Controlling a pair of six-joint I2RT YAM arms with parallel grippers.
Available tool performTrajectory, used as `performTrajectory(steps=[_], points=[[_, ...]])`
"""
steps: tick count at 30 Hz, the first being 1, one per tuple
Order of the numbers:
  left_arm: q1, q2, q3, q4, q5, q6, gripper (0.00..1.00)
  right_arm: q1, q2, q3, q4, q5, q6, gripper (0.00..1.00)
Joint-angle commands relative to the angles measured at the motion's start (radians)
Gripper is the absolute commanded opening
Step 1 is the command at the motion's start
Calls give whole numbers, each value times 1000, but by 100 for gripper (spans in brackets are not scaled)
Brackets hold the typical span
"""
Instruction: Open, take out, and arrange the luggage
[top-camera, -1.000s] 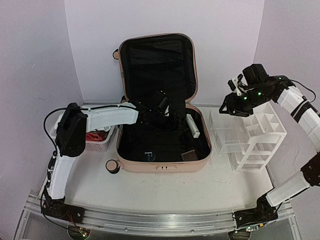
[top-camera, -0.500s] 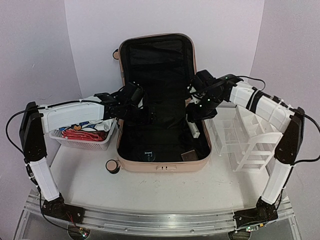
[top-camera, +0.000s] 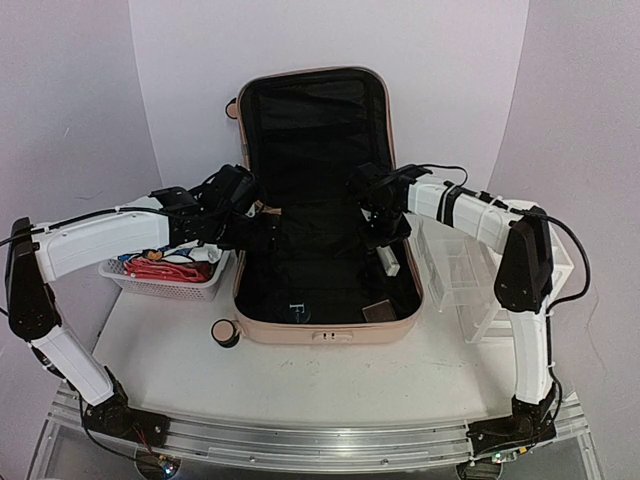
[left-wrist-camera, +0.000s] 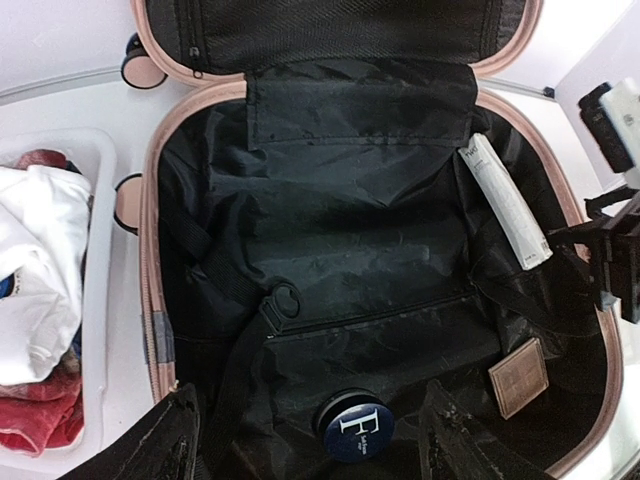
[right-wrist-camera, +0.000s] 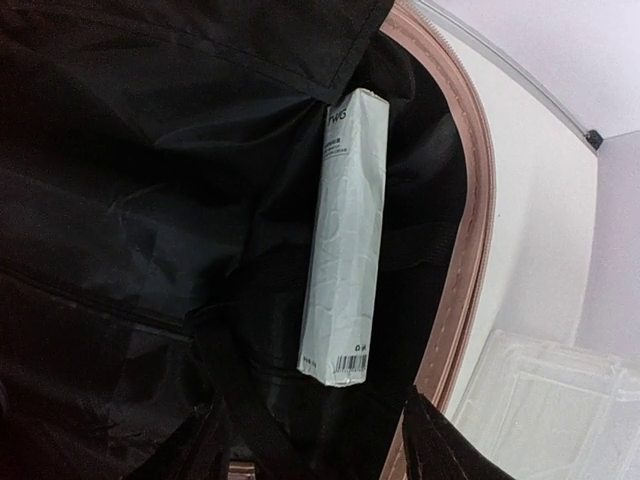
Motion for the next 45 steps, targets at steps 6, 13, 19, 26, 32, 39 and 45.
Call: performTrajectory(steps=[6, 13, 19, 26, 32, 39, 45], points=[[4, -48, -10, -7, -52, 26, 76, -16, 154, 102, -44, 140, -2, 59], [4, -36, -9, -16, -35, 24, 76, -70, 213, 116, -34, 108, 12, 58], [5, -19, 5, -18, -22, 21, 76, -102, 269, 140, -31, 100, 20, 56], [4, 4, 28, -21, 0, 20, 76, -121, 330, 178, -27, 28, 27, 51], [4, 12, 35, -23, 9, 18, 76, -120, 296, 178, -24, -27, 32, 37], [4, 17, 33, -23, 12, 14, 76, -73, 120, 125, -4, -49, 2, 28], [4, 32, 38, -23, 28, 7, 75, -46, -67, 51, 10, -107, 2, 29]])
